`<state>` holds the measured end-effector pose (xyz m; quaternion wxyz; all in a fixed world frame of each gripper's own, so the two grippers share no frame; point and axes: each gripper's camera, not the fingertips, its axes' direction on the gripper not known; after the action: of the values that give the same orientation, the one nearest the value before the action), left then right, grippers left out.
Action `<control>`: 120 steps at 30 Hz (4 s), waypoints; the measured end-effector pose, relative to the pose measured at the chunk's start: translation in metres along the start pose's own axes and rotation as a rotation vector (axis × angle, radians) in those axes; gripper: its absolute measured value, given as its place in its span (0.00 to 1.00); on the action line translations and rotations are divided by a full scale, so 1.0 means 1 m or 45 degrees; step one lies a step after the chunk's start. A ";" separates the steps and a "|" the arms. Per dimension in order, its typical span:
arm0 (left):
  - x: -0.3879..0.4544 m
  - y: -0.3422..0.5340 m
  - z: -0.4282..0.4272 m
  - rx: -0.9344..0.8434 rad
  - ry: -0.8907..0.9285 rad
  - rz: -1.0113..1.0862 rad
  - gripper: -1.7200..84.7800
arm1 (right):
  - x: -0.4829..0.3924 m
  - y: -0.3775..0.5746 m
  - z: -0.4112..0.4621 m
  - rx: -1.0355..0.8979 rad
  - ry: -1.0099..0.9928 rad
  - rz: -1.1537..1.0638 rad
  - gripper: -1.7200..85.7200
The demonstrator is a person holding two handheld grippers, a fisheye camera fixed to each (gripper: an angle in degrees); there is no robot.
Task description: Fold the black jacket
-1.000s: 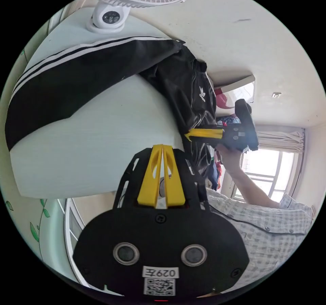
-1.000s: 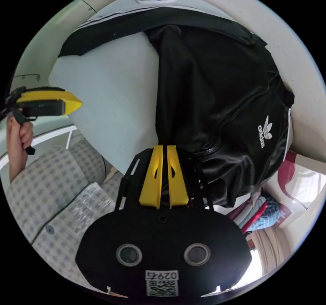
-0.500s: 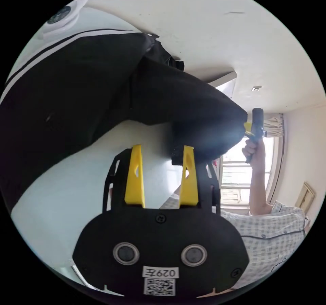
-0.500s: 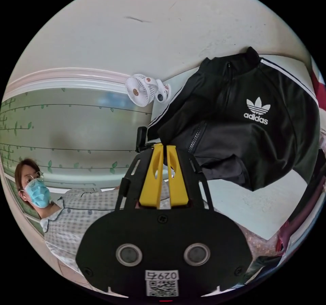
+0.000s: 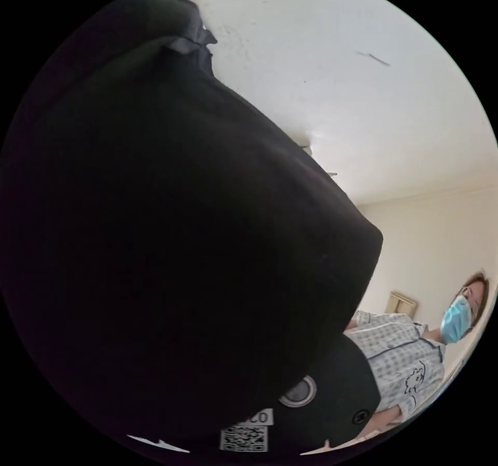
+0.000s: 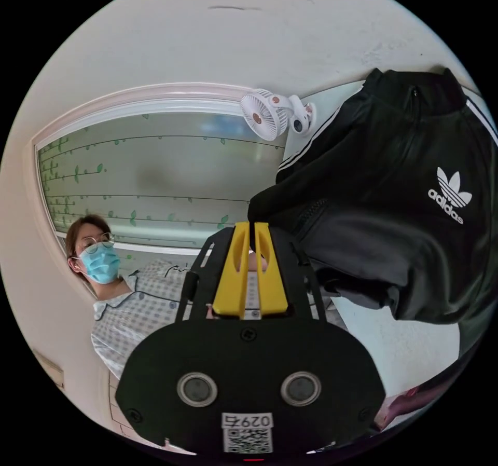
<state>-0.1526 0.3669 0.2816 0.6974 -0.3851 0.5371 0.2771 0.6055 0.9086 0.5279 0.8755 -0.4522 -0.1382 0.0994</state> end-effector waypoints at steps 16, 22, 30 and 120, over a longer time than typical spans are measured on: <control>0.044 0.117 -0.162 0.362 -0.192 0.031 0.07 | -0.003 0.014 -0.043 -0.130 0.019 -0.033 0.03; 0.011 0.075 -0.105 0.125 -0.071 0.105 0.25 | -0.026 0.033 -0.046 -0.135 0.120 -0.057 0.02; 0.005 0.050 -0.026 0.001 0.366 0.151 0.12 | -0.024 0.060 -0.053 -0.072 0.062 -0.025 0.03; 0.162 -0.038 0.301 -0.399 -1.503 0.079 0.01 | -0.032 0.233 -0.058 0.075 1.192 0.260 0.01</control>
<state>0.0825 0.5928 0.1726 0.8039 -0.2489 0.0237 0.5396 0.5834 0.9874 0.3000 0.8419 -0.4345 0.3190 -0.0256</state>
